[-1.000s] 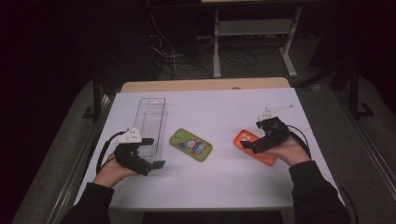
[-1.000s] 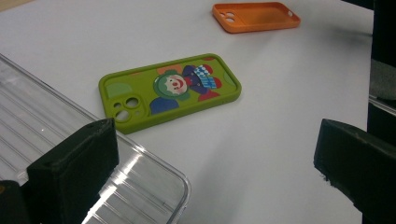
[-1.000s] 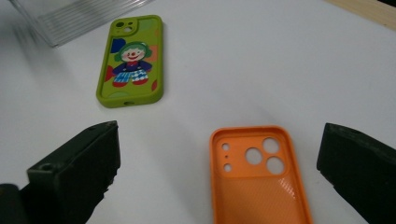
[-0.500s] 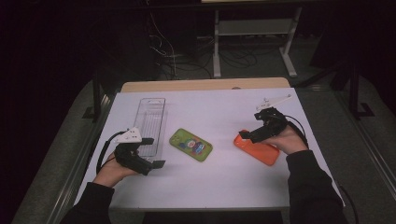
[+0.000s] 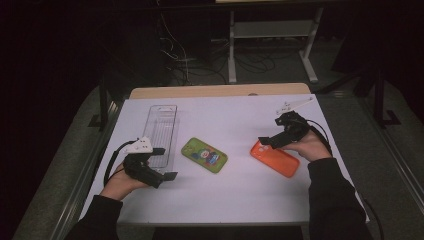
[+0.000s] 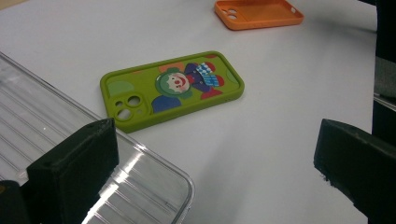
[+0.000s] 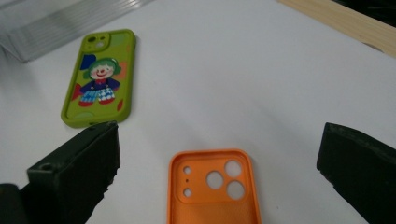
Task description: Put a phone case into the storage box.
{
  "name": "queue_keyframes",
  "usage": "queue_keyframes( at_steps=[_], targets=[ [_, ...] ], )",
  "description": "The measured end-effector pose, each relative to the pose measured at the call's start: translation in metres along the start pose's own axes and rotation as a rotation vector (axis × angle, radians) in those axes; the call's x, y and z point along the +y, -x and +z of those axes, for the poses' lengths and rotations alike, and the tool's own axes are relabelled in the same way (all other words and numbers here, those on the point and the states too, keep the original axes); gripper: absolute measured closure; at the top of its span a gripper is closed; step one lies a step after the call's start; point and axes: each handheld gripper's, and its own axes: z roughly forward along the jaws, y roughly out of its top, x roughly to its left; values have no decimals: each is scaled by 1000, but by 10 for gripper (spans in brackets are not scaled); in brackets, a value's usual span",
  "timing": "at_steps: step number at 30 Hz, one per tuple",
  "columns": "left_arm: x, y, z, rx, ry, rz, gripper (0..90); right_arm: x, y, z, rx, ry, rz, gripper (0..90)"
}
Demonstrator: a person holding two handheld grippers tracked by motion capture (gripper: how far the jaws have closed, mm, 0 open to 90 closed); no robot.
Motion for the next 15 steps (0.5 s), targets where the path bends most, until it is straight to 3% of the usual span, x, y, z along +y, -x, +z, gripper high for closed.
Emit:
queue_keyframes(
  at_steps=[15],
  targets=[
    [0, 1, 0, -2, 3, 0, 0, -13, 1, 7, -28, -101, -17, 0]
  ],
)
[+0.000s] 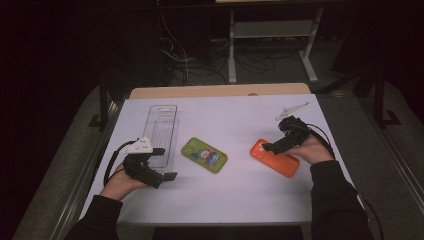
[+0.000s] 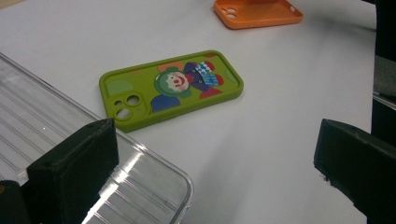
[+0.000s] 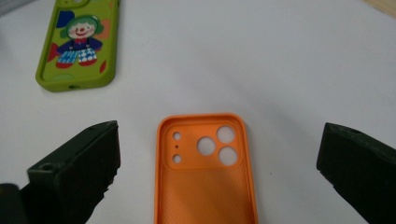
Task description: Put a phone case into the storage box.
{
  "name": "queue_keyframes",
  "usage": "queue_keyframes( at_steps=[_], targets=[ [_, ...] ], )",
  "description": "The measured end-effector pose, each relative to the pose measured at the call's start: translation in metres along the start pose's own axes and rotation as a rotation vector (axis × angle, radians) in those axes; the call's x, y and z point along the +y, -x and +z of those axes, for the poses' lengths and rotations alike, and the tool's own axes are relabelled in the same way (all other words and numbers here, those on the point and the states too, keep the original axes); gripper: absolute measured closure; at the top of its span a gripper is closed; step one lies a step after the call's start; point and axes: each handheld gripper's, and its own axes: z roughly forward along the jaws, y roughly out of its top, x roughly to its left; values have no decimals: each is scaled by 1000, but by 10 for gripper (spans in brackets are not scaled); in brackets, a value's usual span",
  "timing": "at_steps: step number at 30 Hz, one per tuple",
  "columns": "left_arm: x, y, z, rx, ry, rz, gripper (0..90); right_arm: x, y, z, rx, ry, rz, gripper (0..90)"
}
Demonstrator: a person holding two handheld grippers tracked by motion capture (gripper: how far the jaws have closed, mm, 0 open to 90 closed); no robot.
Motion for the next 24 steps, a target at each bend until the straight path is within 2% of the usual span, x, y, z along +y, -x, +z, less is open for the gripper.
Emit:
queue_keyframes(
  at_steps=[3, 4, 15, 24],
  targets=[
    [0, 0, 0, 0, -2, 1, 0, -3, -1, 3, -16, -18, -10, 0],
    [0, 0, 0, 1, -3, 2, 0, -5, 0, 5, -1, -33, -4, 0],
    [0, 0, 0, -1, 2, 5, 0, -15, 0, 17, 9, -119, 3, 0],
    [0, 0, 0, 1, 0, 4, 0, -24, 0, 28, 17, -177, -19, 0]
  ],
)
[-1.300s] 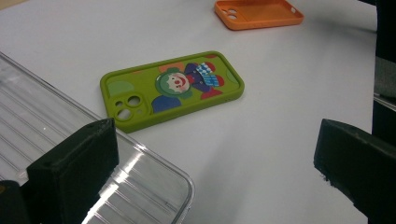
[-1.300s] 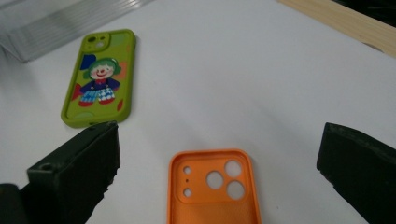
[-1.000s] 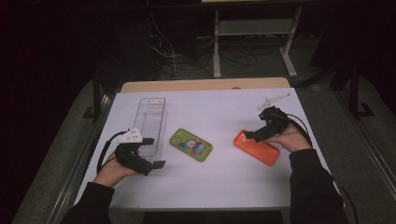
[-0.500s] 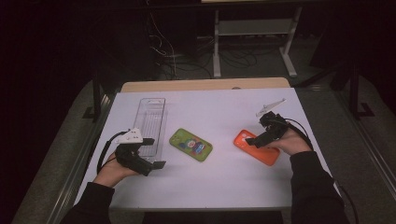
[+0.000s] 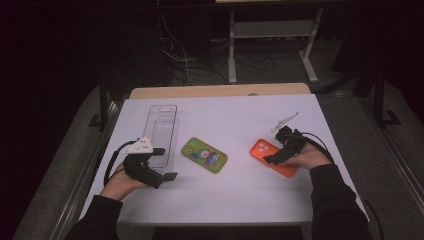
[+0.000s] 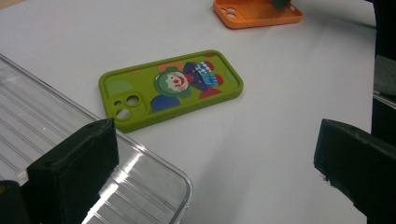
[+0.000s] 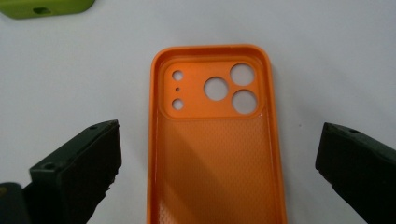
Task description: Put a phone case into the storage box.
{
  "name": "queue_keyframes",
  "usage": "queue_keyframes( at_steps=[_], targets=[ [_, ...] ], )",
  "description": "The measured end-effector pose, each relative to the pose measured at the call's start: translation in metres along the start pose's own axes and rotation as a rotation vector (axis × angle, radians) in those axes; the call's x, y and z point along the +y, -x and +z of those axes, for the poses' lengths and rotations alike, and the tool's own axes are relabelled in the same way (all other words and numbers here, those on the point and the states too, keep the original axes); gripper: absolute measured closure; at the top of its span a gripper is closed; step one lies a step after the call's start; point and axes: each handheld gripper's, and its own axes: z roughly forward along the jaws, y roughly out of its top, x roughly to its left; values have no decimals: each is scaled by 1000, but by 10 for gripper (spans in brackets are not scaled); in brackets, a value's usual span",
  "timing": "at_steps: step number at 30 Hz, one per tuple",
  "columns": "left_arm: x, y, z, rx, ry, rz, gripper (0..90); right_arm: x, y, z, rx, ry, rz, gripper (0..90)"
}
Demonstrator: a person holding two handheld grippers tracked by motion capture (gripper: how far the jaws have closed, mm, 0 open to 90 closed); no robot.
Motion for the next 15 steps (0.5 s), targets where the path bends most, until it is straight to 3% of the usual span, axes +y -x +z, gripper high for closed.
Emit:
queue_keyframes(
  at_steps=[6, 15],
  targets=[
    [0, 0, 0, 0, 0, 1, 0, -2, -2, 4, 0, -27, -20, 0],
    [0, 0, 0, -1, -1, 2, 0, -8, -2, 13, 7, -68, -11, 0]
  ],
)
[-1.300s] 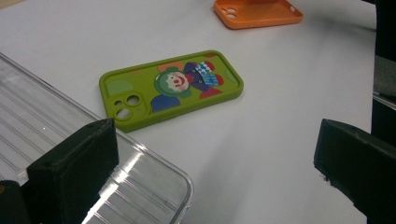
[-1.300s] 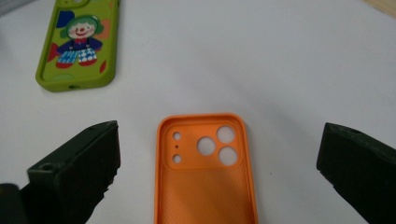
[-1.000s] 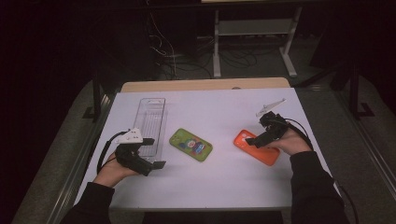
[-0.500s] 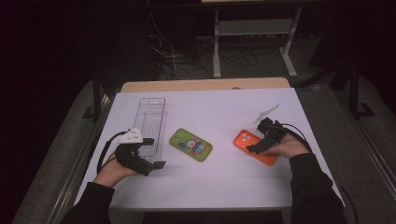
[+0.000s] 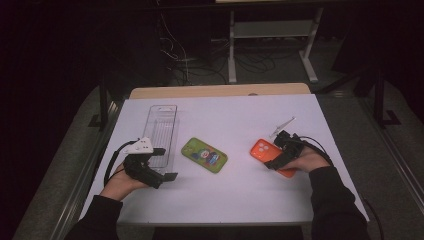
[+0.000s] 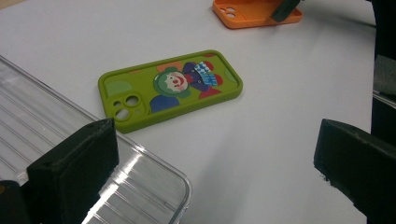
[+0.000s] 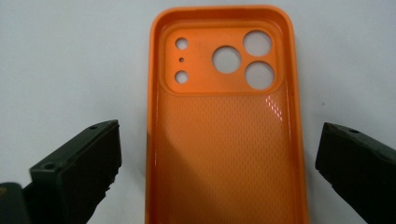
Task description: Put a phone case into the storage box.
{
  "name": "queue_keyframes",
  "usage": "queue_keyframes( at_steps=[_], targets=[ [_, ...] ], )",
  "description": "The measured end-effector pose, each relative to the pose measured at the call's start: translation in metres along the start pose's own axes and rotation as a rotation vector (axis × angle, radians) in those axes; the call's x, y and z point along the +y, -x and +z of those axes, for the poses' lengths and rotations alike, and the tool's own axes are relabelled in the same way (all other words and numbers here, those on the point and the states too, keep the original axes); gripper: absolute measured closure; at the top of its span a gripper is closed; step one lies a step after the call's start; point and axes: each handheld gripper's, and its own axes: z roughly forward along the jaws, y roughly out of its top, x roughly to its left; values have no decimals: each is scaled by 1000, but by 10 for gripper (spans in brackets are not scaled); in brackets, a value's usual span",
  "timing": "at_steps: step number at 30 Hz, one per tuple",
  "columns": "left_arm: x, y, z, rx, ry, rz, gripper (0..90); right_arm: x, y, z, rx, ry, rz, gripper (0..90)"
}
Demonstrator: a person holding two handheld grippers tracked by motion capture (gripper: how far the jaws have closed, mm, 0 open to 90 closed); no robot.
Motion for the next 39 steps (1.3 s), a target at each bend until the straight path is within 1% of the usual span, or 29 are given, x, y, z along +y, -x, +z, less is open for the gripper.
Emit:
queue_keyframes(
  at_steps=[3, 9, 13, 14, 16, 19, 21, 24, 32, 39],
  targets=[
    [0, 0, 0, -1, 1, 0, 0, -1, 0, 1, 3, -5, 3, 0],
    [0, 0, 1, -4, 1, -3, 0, -3, 2, 3, 6, -3, -12, 29],
    [0, 0, 1, -3, -3, -2, 0, -4, 2, 4, 11, -10, -13, 41],
    [0, 0, 0, -3, -3, -2, 0, -4, 1, 5, 3, -9, -20, 49],
    [0, 0, 0, -3, -3, -2, 0, -5, 1, 5, 2, -13, -25, 50],
    [0, 0, 1, -3, -7, -1, 0, -5, 0, 5, -6, -15, -26, 59],
    [0, -1, 1, -3, -8, 7, 0, -5, 0, 5, -11, -15, -28, 77],
    [0, 0, 1, -3, -8, 7, 0, -6, 0, 5, -22, -12, -31, 100],
    [0, 0, 2, -4, -6, 3, 0, -6, 0, 3, -20, -8, -35, 139],
    [0, 1, 2, -5, -8, 3, 0, -7, 0, 3, -21, -5, -30, 150]
  ],
)
